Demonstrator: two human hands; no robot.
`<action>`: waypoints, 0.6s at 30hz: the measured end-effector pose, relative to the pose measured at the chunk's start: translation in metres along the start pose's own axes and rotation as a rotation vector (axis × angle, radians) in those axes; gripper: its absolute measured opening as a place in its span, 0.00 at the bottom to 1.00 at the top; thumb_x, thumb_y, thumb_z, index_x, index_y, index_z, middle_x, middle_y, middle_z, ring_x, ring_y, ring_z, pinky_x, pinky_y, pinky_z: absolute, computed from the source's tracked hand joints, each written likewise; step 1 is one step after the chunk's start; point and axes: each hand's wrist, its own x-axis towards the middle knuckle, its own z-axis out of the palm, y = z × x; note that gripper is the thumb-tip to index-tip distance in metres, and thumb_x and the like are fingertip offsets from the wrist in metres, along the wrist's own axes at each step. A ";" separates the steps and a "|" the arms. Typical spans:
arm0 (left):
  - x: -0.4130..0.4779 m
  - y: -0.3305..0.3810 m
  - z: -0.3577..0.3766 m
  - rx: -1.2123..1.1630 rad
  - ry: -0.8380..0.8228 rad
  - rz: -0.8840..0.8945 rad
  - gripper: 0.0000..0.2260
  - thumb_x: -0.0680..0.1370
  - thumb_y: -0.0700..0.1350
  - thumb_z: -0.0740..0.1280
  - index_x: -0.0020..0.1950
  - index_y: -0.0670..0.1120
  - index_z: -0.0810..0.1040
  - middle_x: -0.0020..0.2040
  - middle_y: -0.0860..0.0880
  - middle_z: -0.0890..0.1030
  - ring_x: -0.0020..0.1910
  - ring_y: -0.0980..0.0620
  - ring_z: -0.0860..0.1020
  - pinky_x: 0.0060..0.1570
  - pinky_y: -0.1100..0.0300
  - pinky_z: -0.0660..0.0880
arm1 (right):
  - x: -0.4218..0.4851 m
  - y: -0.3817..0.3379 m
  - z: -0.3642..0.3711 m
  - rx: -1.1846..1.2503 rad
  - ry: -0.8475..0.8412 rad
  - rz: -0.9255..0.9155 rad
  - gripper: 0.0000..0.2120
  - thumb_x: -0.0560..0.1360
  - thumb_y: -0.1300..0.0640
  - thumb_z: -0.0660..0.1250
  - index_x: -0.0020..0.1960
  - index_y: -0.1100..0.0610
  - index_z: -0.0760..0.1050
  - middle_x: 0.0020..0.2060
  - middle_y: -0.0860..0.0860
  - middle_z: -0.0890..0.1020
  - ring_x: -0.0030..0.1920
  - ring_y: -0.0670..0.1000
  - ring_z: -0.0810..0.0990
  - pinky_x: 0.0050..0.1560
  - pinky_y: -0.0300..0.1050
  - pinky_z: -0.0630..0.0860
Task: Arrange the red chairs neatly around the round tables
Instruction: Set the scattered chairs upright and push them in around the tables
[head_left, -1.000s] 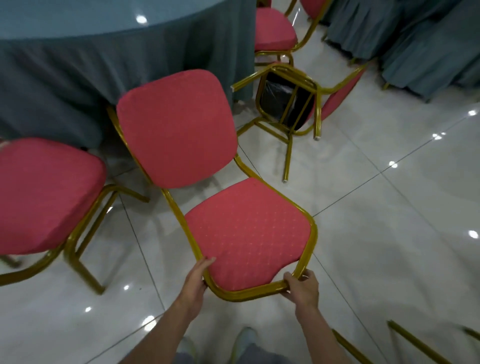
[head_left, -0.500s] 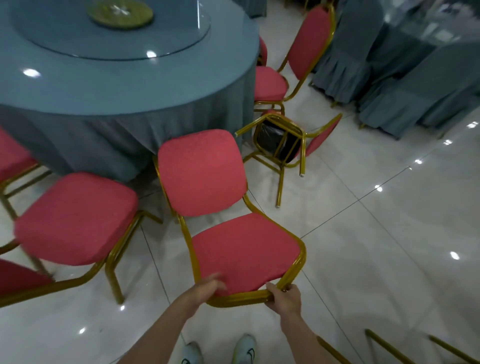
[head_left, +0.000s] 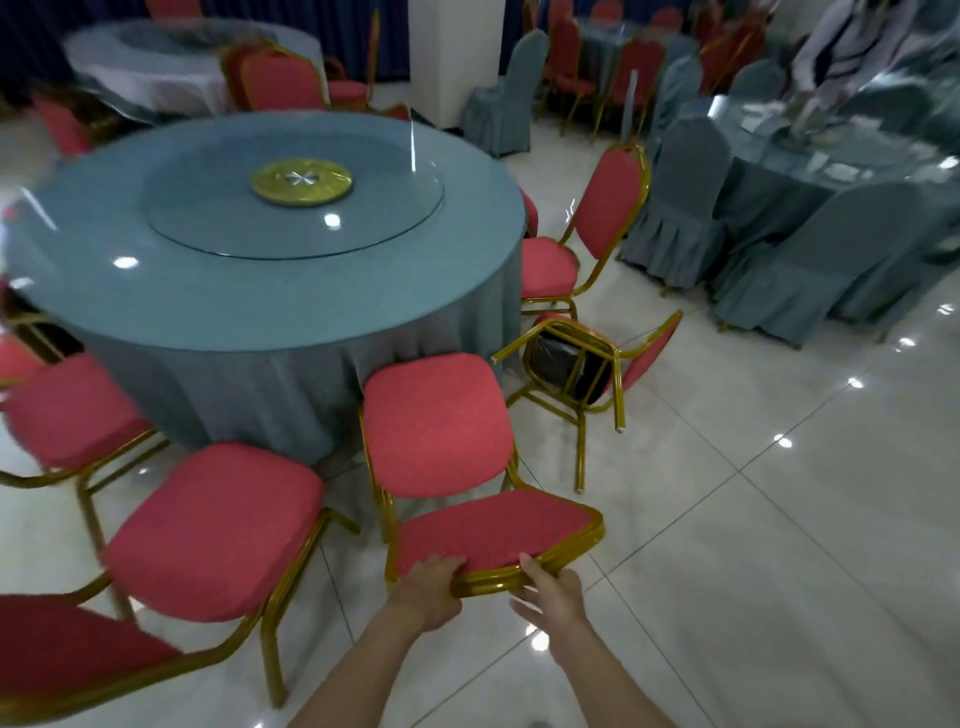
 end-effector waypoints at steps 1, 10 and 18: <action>0.004 0.005 -0.008 0.030 0.013 -0.004 0.32 0.76 0.47 0.65 0.81 0.55 0.61 0.77 0.48 0.68 0.74 0.44 0.67 0.73 0.48 0.67 | 0.005 -0.007 0.003 0.003 -0.010 0.006 0.20 0.77 0.53 0.76 0.63 0.60 0.73 0.54 0.60 0.85 0.51 0.60 0.87 0.45 0.53 0.85; 0.049 0.025 -0.073 0.108 0.238 -0.121 0.29 0.79 0.52 0.64 0.80 0.58 0.60 0.78 0.53 0.67 0.77 0.49 0.64 0.75 0.48 0.58 | 0.082 -0.078 0.014 -0.390 0.123 -0.393 0.42 0.79 0.51 0.72 0.83 0.50 0.50 0.82 0.51 0.55 0.81 0.55 0.57 0.79 0.58 0.61; 0.095 0.034 -0.139 0.074 0.349 -0.243 0.29 0.74 0.60 0.68 0.75 0.58 0.66 0.69 0.53 0.73 0.70 0.48 0.71 0.72 0.49 0.61 | 0.175 -0.160 0.026 -1.205 -0.342 -0.701 0.40 0.81 0.52 0.67 0.83 0.38 0.45 0.83 0.42 0.44 0.82 0.50 0.36 0.82 0.56 0.51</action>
